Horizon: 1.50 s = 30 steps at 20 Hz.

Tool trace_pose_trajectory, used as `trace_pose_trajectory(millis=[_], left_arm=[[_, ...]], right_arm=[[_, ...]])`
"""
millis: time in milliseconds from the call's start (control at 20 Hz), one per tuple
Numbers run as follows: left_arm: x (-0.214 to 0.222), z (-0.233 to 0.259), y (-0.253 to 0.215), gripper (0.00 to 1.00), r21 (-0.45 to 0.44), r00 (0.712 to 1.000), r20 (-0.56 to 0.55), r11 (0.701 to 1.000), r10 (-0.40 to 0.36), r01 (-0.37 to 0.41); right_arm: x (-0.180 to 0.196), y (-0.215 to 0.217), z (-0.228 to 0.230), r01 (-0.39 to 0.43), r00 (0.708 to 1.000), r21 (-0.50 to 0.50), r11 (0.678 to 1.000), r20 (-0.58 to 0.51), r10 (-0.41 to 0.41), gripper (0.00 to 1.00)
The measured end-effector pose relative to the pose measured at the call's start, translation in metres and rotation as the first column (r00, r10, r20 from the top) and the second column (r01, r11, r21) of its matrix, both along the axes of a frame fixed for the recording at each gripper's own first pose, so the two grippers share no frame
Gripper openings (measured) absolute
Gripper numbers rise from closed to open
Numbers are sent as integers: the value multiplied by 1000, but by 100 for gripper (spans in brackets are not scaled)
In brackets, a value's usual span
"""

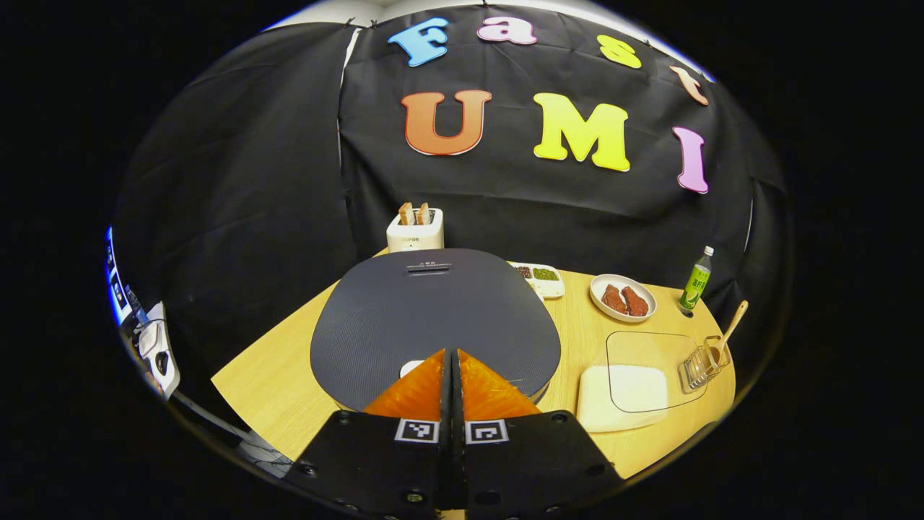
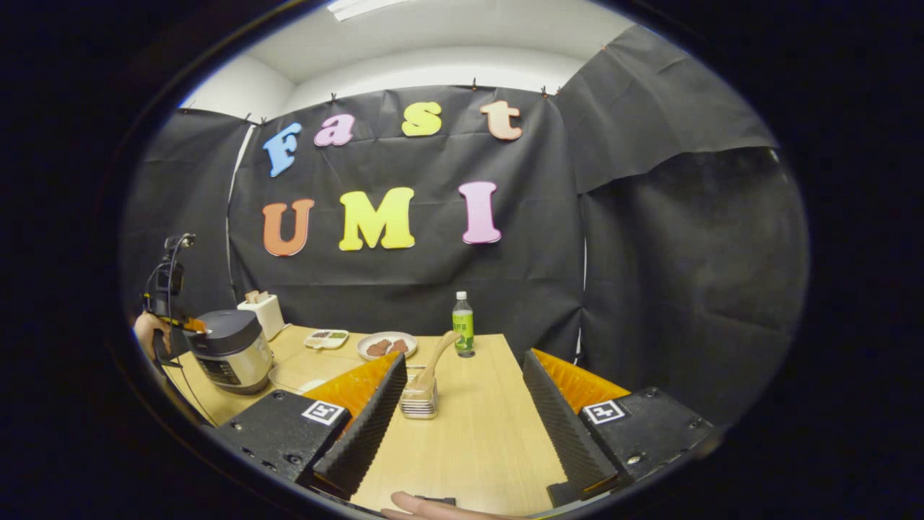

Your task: Close the left gripper, press the button to open the rice cooker; take a wooden spoon from the chopstick holder with the right hand, scoop a spoonful of rice and pour it into the rice cooker, then put the wooden spoon back into the chopstick holder.

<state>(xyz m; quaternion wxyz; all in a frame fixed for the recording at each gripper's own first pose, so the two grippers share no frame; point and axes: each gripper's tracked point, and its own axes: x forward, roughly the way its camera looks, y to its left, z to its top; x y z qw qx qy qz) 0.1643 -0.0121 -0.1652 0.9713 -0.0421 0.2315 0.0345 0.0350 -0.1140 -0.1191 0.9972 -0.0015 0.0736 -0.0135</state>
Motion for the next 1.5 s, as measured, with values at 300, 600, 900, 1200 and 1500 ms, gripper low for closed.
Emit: trace_pose_trajectory(millis=[300,600,900,1200,1500], left_arm=[[-5,4,-5,0,80,996,55,995,-66,62],[-24,56,24,89,145,980,196,988,14,-43],[-60,114,25,96,39,941,338,998,29,-45],[-99,123,9,95,64,918,395,998,-28,3],[-152,125,-11,95,77,876,476,996,-77,45]], right_arm=[[-1,7,5,7,1000,-18,1000,5,-7,100],[-8,15,4,3,1000,-34,999,0,-3,100],[6,19,-19,11,1000,-46,999,-28,-12,100],[39,31,-46,-6,999,-16,1000,-52,5,100],[99,38,-74,-6,998,24,1000,-62,7,100]])
